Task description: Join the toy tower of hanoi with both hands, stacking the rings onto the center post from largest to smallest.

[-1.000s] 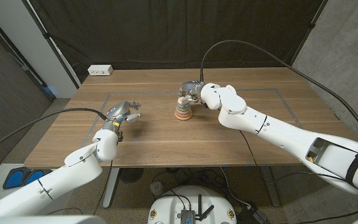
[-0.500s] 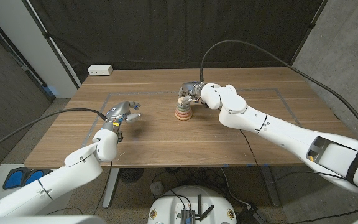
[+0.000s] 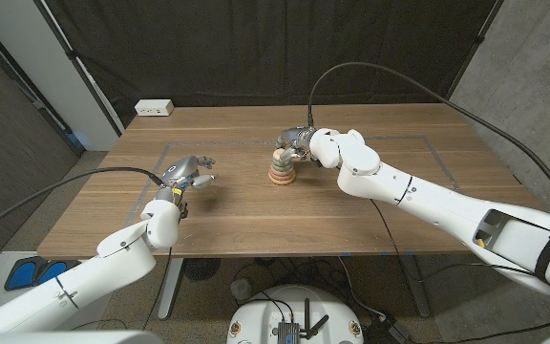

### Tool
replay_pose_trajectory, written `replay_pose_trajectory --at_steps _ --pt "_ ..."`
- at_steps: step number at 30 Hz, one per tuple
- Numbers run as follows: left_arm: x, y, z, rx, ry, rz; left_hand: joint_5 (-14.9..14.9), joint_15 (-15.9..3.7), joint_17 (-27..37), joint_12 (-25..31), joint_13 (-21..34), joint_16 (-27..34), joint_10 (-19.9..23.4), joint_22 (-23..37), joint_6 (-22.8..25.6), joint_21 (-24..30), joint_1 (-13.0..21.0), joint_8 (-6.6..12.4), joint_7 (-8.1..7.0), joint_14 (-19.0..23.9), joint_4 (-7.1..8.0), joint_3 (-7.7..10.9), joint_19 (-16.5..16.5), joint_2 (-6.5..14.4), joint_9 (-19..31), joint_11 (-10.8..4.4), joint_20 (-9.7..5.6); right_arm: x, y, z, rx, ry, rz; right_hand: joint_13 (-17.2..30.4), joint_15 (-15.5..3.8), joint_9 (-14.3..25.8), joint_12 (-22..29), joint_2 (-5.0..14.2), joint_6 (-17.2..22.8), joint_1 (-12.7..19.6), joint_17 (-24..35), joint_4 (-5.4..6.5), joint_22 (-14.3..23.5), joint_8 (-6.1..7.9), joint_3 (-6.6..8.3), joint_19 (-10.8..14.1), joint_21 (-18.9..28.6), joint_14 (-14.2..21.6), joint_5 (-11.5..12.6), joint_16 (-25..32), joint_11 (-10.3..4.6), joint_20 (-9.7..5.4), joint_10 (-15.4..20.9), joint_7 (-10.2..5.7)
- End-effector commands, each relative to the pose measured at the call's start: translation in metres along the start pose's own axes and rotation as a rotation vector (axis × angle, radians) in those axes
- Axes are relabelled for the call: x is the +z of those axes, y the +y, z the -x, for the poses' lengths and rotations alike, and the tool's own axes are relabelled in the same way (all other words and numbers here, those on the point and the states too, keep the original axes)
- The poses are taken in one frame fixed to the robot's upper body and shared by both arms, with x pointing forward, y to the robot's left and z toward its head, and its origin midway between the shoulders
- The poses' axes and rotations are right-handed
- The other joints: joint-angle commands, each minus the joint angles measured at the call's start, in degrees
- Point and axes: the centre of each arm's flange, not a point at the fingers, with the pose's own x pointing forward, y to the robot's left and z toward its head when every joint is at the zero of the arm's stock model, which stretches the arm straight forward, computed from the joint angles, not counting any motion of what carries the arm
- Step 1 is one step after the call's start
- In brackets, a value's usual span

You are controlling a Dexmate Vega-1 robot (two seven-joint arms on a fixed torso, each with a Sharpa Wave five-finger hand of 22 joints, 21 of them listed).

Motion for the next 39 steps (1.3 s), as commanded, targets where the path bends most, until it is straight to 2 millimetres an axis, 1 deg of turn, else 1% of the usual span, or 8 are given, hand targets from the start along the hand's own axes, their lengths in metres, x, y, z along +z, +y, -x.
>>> replay_pose_trajectory --at_steps 1,4,11,17,20,27,35,39 --pt "-0.001 0.000 0.001 -0.001 0.000 0.000 0.0 -2.45 -0.1 0.1 0.3 0.0 0.8 0.1 0.3 0.2 -0.3 -0.25 -0.06 -0.3 -0.12 0.36 0.1 0.1 0.2 -0.18 -6.87 0.000 0.001 0.003 -0.002 -0.001 0.013 -0.2 -1.07 0.0 0.2 -1.54 -1.4 -0.2 0.3 -0.14 0.0 -0.48 -0.20 -0.7 -0.3 0.2 -0.2 -0.2 0.16 -3.17 -1.8 0.31" --pt "0.000 0.000 0.001 0.000 0.000 -0.001 0.0 -2.45 -0.1 0.0 0.3 0.1 0.7 0.1 0.3 0.3 -0.3 -0.26 -0.07 -0.3 -0.13 0.38 0.1 0.0 0.2 -0.19 -6.87 0.000 0.000 0.004 -0.007 0.000 0.015 -0.3 -1.07 -0.1 0.1 -1.83 -2.3 -0.3 0.3 -0.20 -0.1 -0.65 -0.24 -0.9 -0.5 0.1 -0.3 -0.5 0.68 -3.16 -2.8 0.39" --pt "-0.001 0.001 0.001 0.004 0.000 0.000 0.0 -2.45 0.0 0.0 0.2 0.2 0.8 0.1 0.4 0.3 -0.3 -0.25 0.05 -0.3 -0.14 0.42 0.1 0.0 0.2 -0.07 -6.87 0.000 -0.001 0.006 -0.013 0.003 0.018 -0.8 -1.09 -0.4 0.3 -2.50 -4.1 -0.4 -0.3 -0.32 -0.2 -0.76 -0.36 -1.5 -0.9 -0.8 -0.7 -1.7 1.14 -3.15 -4.8 0.75" --pt "-0.002 0.001 0.001 0.006 0.002 0.001 0.0 -2.45 0.2 0.0 0.2 0.5 0.7 0.1 0.3 0.3 -0.3 -0.29 -0.06 -0.1 -0.16 0.44 0.2 0.0 0.2 -0.23 -6.89 0.000 -0.001 0.007 -0.019 0.007 0.023 -1.1 -1.11 -0.5 0.3 -2.76 -5.2 -0.3 -1.0 -0.38 -0.4 -0.83 -0.44 -1.9 -1.2 -1.5 -0.9 -2.8 1.32 -3.14 -6.0 0.90" --pt "-0.002 0.001 0.001 0.007 0.001 0.001 0.0 -2.45 0.2 0.0 0.3 0.5 0.7 0.1 0.4 0.3 -0.2 -0.27 0.02 -0.2 -0.19 0.46 0.1 0.0 0.2 -0.16 -6.90 -0.001 -0.002 0.008 -0.021 0.008 0.023 -1.4 -1.13 -0.7 0.6 -3.00 -5.4 0.0 -1.5 -0.51 -0.2 -0.58 -0.60 -1.9 -1.1 -1.7 -1.2 -3.5 1.28 -3.15 -6.2 0.90" --pt "-0.002 0.001 0.001 0.004 0.004 0.000 0.0 -2.45 0.1 0.0 0.3 0.6 0.7 0.0 0.3 0.3 -0.2 -0.28 0.01 -0.1 -0.14 0.45 0.1 0.0 0.2 -0.02 -6.87 -0.004 -0.004 0.011 -0.037 0.016 0.013 -1.5 -1.15 -0.7 0.7 -3.11 -5.6 0.3 -1.6 -0.59 -0.3 -0.53 -0.68 -2.0 -1.2 -1.5 -1.3 -3.5 1.35 -3.16 -6.2 0.96" --pt "-0.001 0.003 -0.001 0.008 0.002 -0.001 0.0 -2.45 -0.2 0.0 0.2 0.4 0.7 0.0 0.4 0.3 -0.2 -0.28 0.00 -0.4 -0.16 0.45 0.1 0.0 0.3 -0.21 -6.89 -0.013 -0.007 0.023 -0.082 0.031 -0.022 -2.3 -1.13 -1.1 1.5 -2.48 -3.8 1.0 -1.7 -0.32 -0.4 0.59 -1.02 -1.6 -1.2 -0.3 -1.9 -3.9 0.55 -3.15 -4.6 0.33" --pt "0.001 0.003 -0.003 0.009 0.001 -0.001 0.0 -2.45 0.1 0.0 0.3 0.7 0.7 0.0 0.3 0.2 -0.1 -0.29 -0.02 -0.1 -0.15 0.45 0.1 0.0 0.3 -0.18 -6.88 -0.018 -0.007 0.028 -0.096 0.044 -0.039 -2.5 -1.14 -1.1 1.8 -2.05 -3.0 1.5 -1.2 -0.36 -0.5 0.98 -0.90 -1.5 -1.3 0.4 -1.9 -3.6 0.44 -3.20 -3.5 -0.04"
